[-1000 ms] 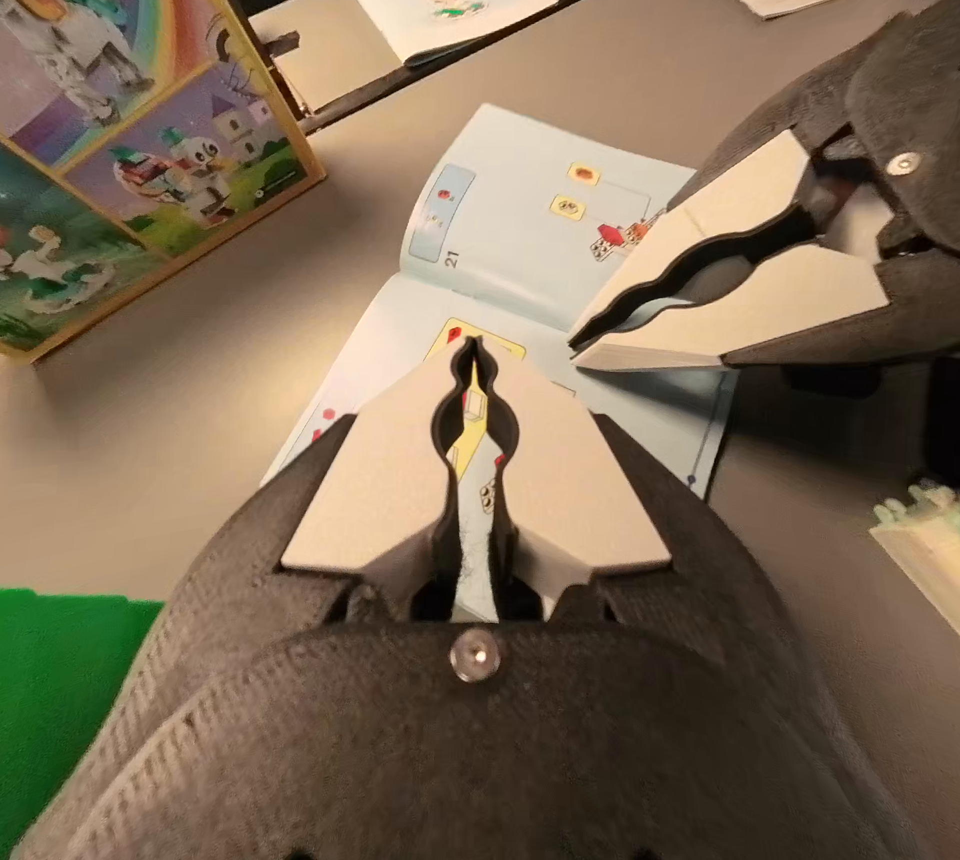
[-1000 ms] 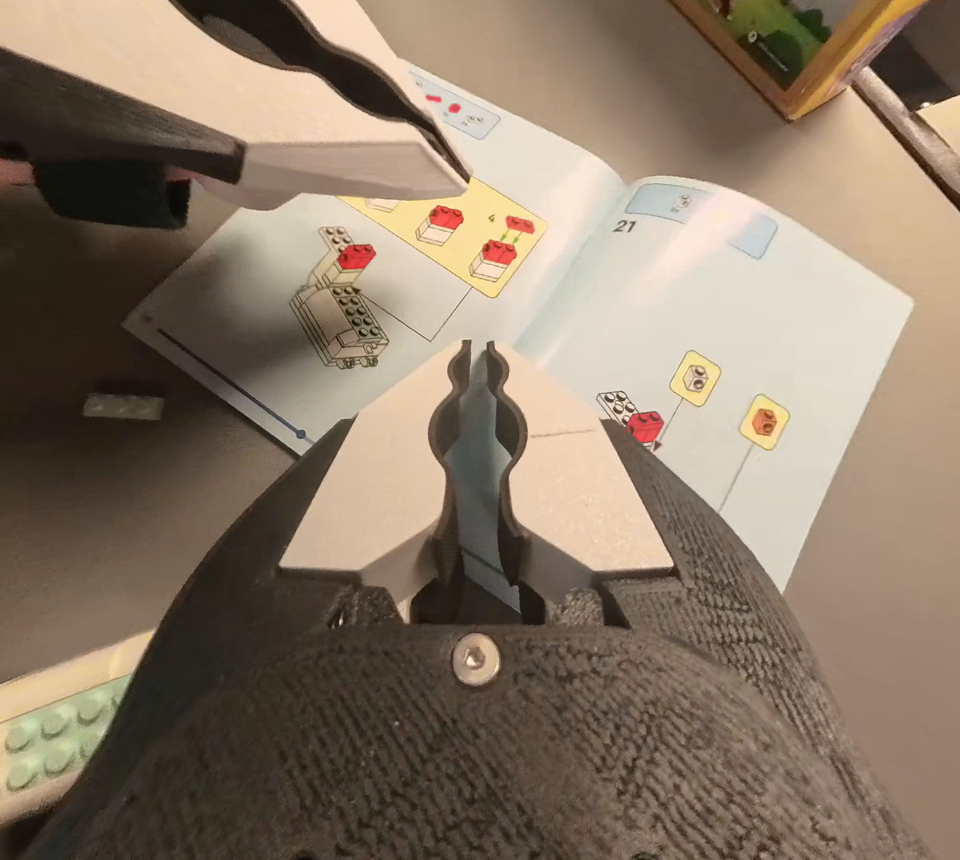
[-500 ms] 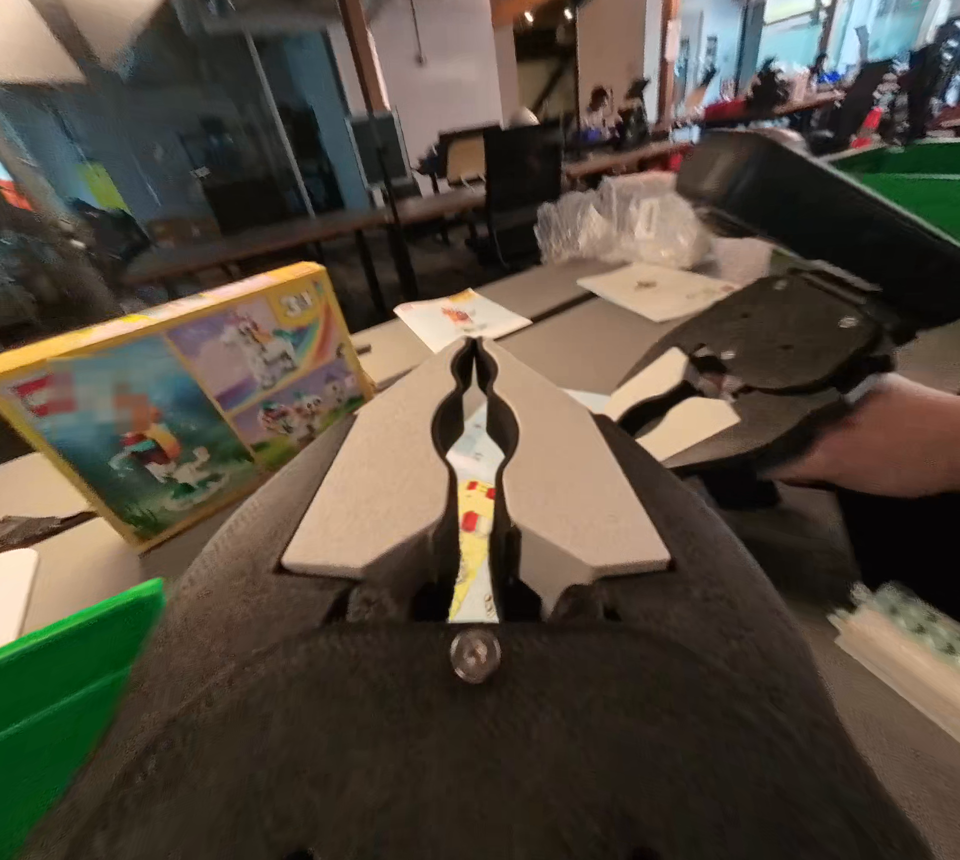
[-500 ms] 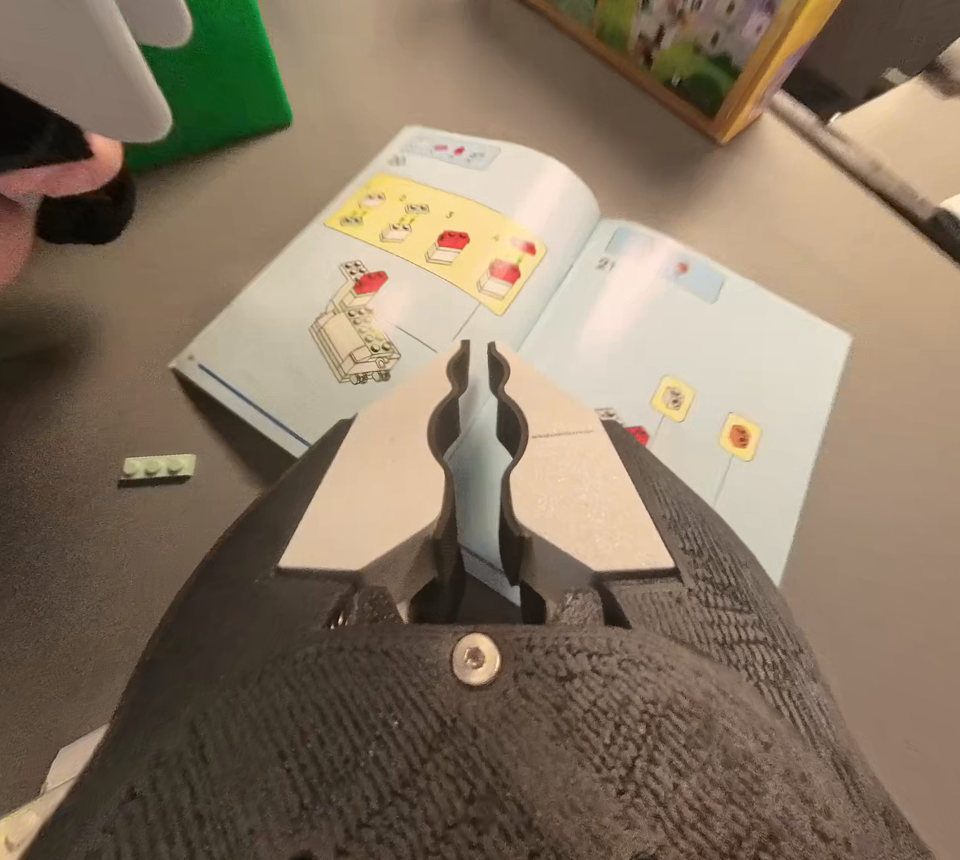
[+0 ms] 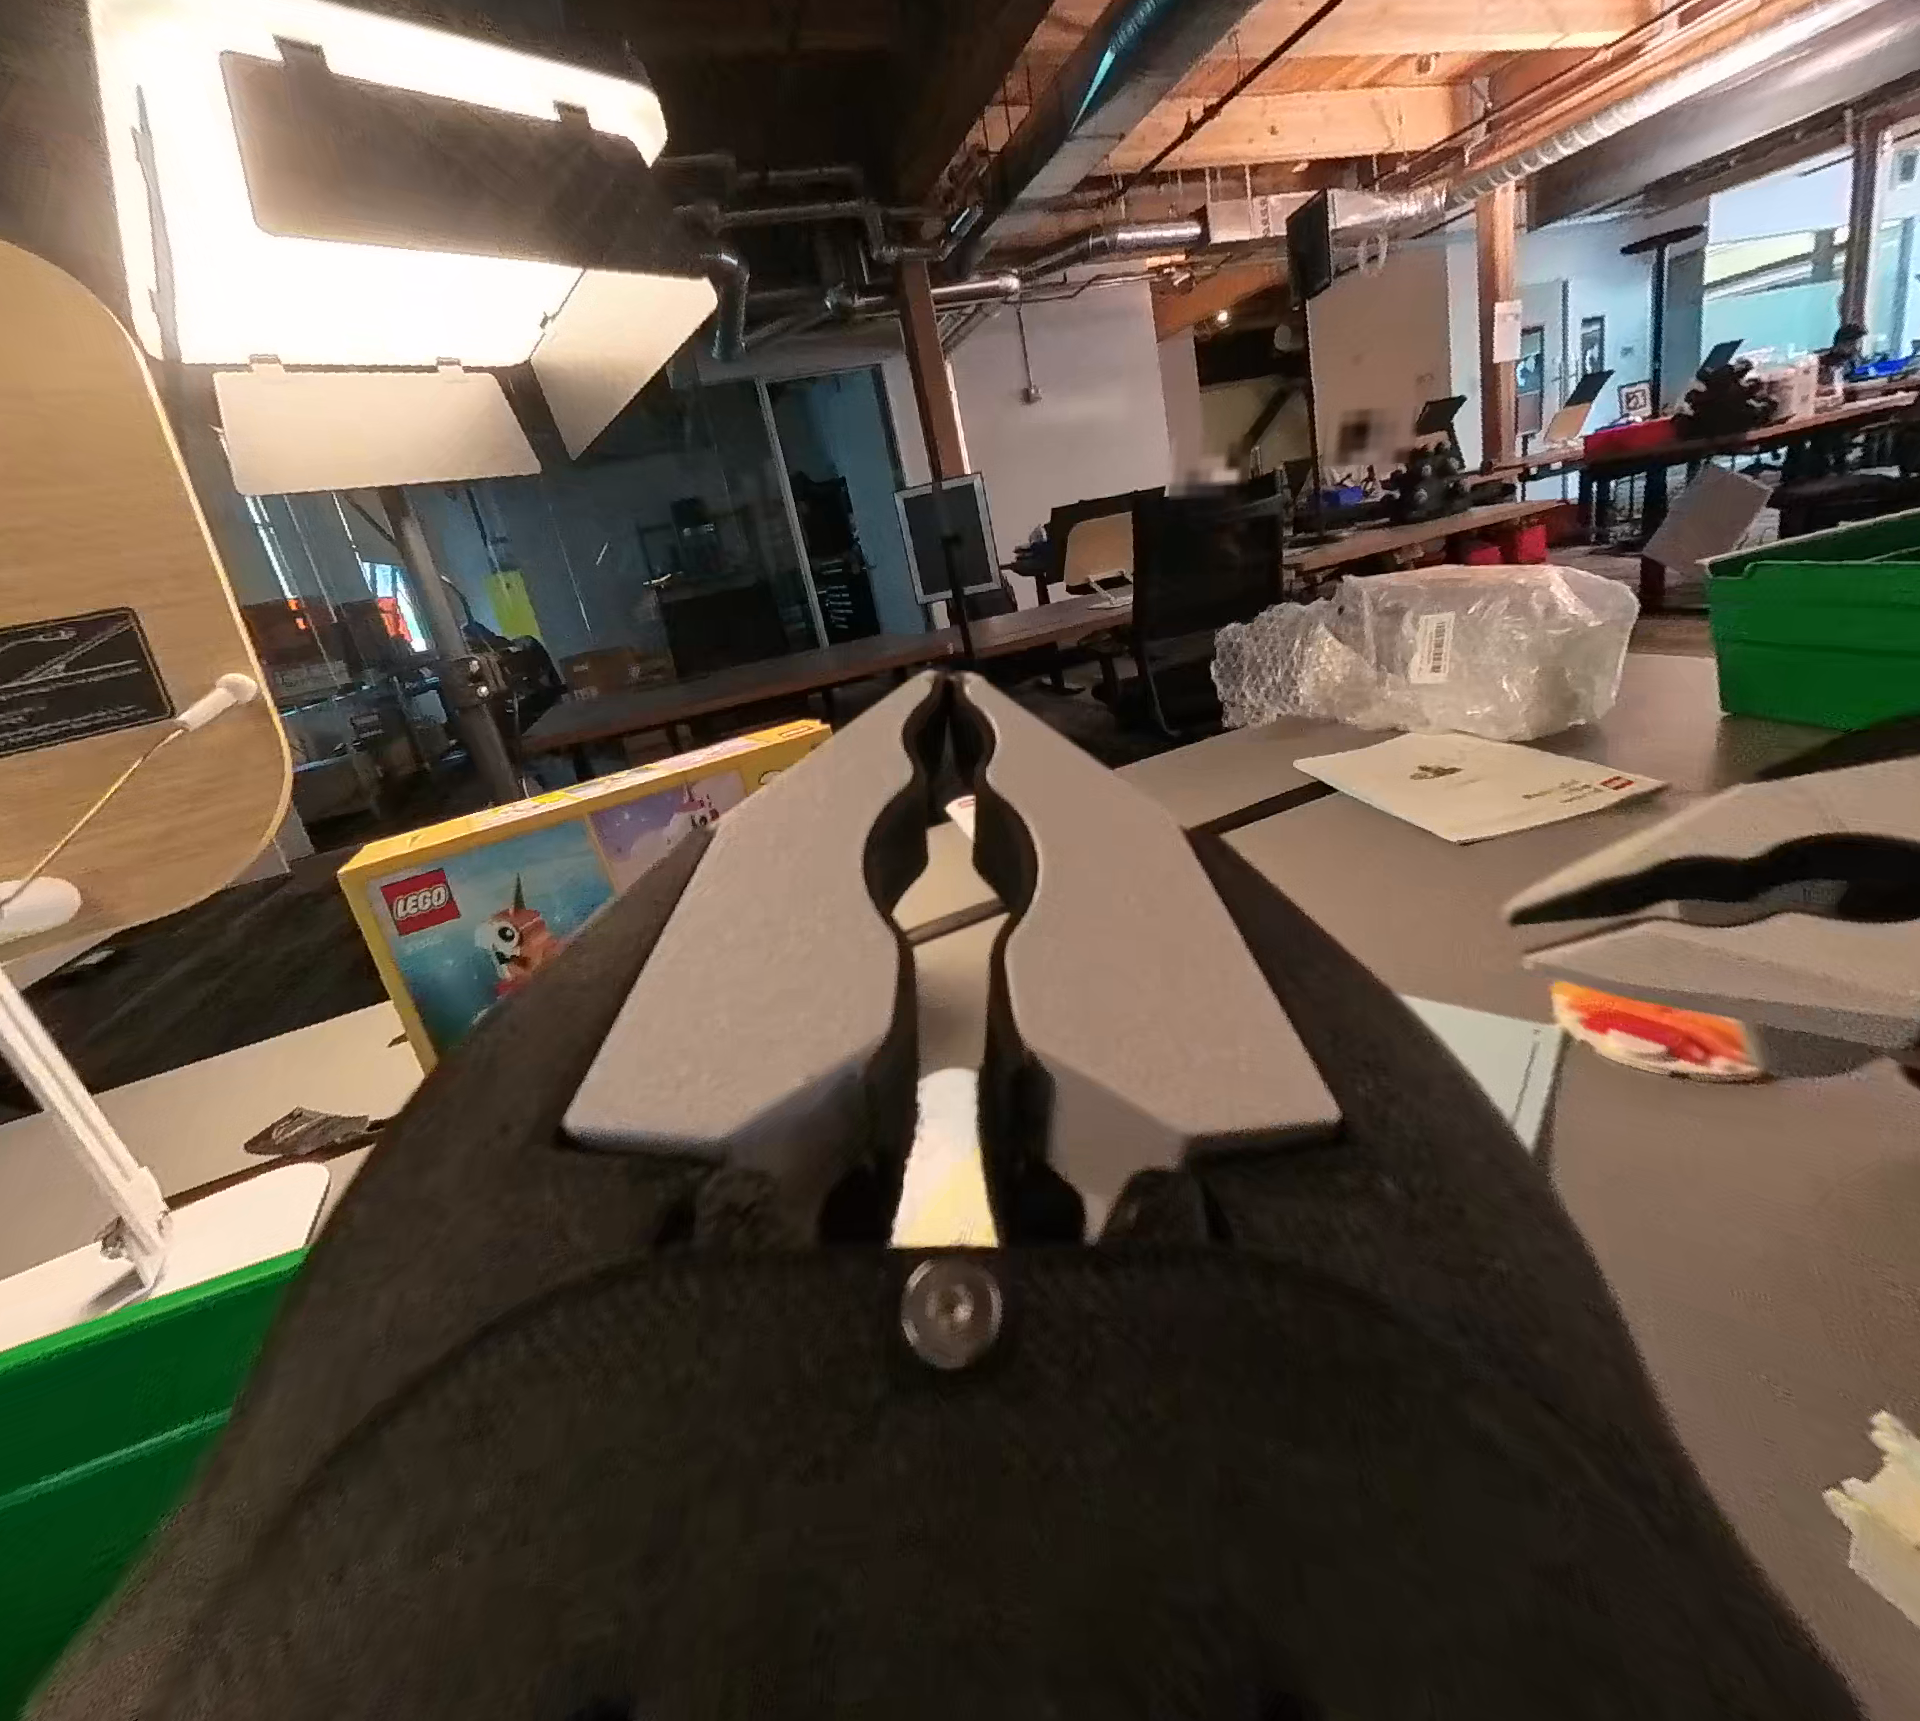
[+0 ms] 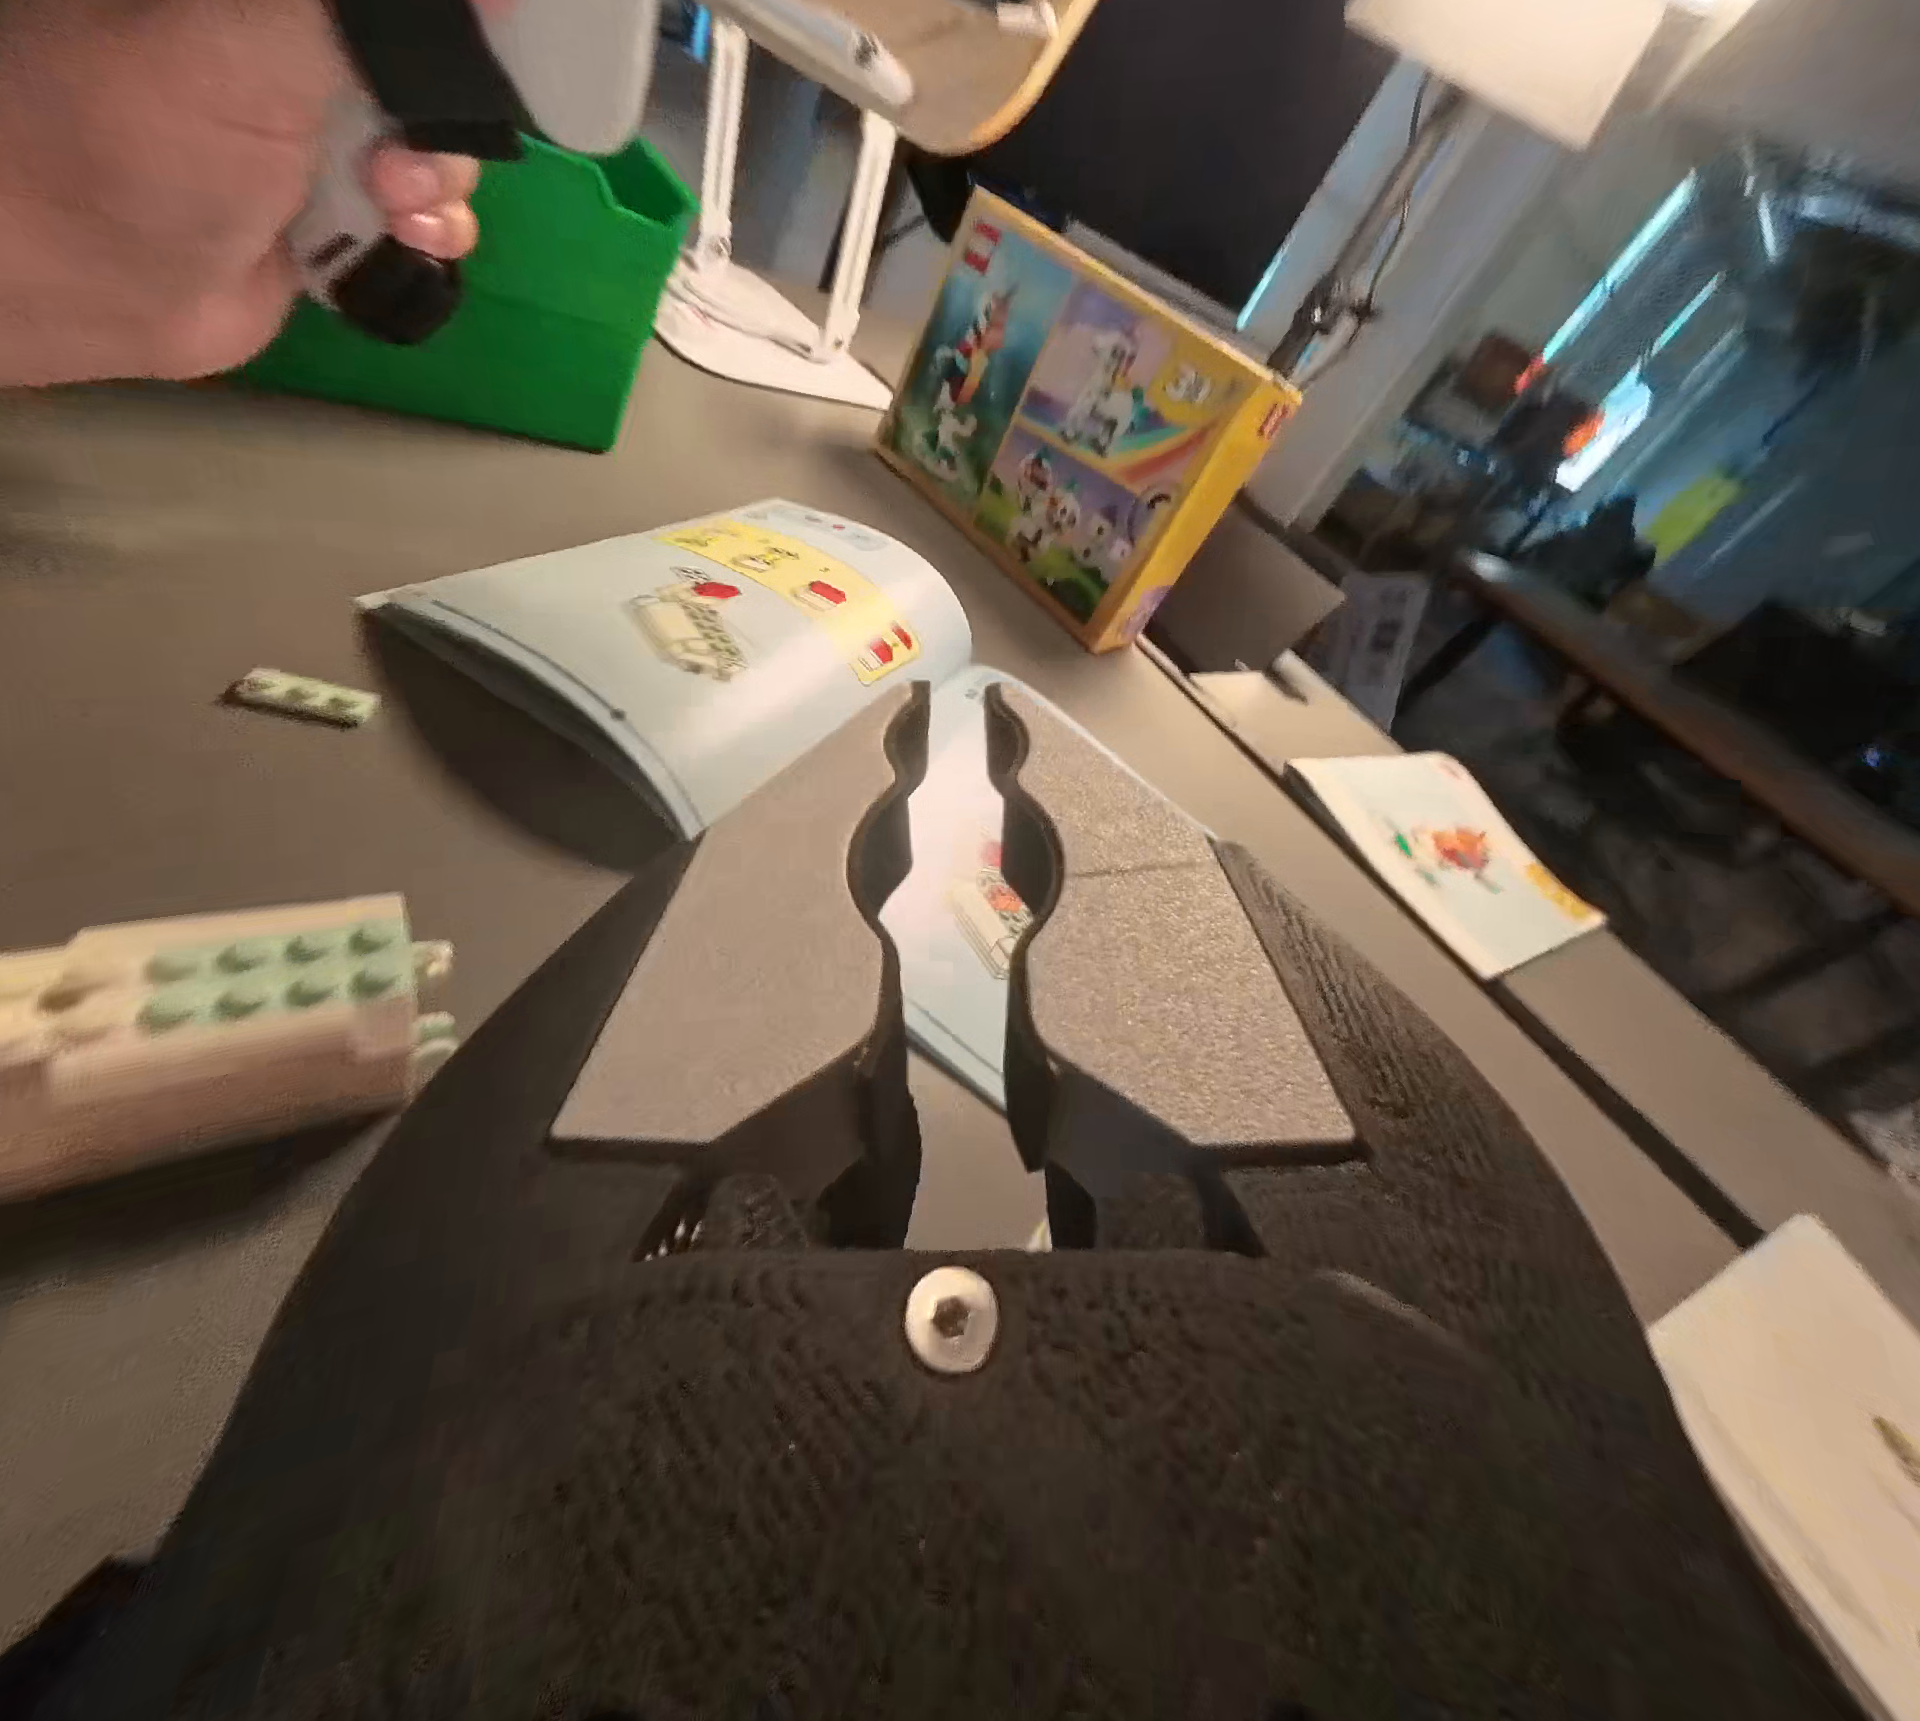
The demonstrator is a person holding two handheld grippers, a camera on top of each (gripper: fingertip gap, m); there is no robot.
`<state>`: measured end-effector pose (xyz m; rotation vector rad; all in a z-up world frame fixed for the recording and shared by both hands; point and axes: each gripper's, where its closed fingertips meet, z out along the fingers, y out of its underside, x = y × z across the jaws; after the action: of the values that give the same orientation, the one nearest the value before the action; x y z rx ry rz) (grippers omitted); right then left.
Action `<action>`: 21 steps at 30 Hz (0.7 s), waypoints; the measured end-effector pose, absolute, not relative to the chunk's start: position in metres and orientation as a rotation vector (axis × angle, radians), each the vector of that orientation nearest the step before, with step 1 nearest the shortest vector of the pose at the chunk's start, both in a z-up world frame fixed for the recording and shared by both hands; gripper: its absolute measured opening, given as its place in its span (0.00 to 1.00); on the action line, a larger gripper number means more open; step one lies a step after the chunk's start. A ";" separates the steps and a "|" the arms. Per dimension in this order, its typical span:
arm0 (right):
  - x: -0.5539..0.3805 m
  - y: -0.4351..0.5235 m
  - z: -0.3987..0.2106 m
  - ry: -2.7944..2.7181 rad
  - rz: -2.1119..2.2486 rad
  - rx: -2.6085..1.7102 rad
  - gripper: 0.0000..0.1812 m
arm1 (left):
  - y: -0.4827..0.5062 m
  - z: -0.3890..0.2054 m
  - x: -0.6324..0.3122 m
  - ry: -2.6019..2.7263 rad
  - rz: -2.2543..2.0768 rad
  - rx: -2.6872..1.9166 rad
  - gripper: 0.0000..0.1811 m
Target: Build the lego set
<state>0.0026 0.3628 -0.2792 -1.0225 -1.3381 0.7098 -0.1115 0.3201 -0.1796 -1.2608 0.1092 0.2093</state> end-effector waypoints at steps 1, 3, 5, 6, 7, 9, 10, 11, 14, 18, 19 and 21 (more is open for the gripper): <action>0.008 0.360 -0.277 -1.335 0.713 -0.994 0.05 | 0.320 -0.180 -0.111 0.108 0.211 -1.257 0.00; 0.017 0.356 -0.272 -1.315 0.731 -0.963 0.04 | 0.322 -0.183 -0.110 0.114 0.215 -1.264 0.00; 0.022 0.356 -0.266 -1.280 0.775 -0.954 0.04 | 0.326 -0.189 -0.109 0.128 0.226 -1.280 0.00; 0.023 0.357 -0.264 -1.265 0.802 -0.958 0.04 | 0.328 -0.192 -0.108 0.138 0.235 -1.288 0.00; 0.024 0.357 -0.263 -1.254 0.830 -0.965 0.04 | 0.330 -0.196 -0.106 0.150 0.244 -1.299 0.00; 0.027 0.355 -0.263 -1.250 0.887 -0.977 0.04 | 0.335 -0.205 -0.103 0.182 0.269 -1.330 0.00; 0.028 0.354 -0.263 -1.256 0.911 -0.976 0.04 | 0.337 -0.209 -0.101 0.197 0.289 -1.343 0.00; 0.030 0.352 -0.263 -1.264 0.929 -0.970 0.04 | 0.338 -0.212 -0.100 0.213 0.311 -1.352 0.00; 0.038 0.348 -0.263 -1.290 0.944 -0.940 0.04 | 0.339 -0.217 -0.093 0.255 0.369 -1.366 0.00; 0.047 0.356 -0.264 -1.286 0.943 -0.952 0.04 | 0.334 -0.204 -0.077 0.287 0.375 -1.333 0.00; 0.049 0.358 -0.263 -1.277 0.947 -0.960 0.04 | 0.331 -0.199 -0.072 0.288 0.369 -1.319 0.00; 0.053 0.363 -0.263 -1.262 0.951 -0.978 0.04 | 0.320 -0.185 -0.061 0.275 0.348 -1.281 0.00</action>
<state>0.0529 0.3629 -0.2632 -0.9780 -1.2621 0.9506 -0.0615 0.3197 -0.1852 -1.2810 0.2745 0.3478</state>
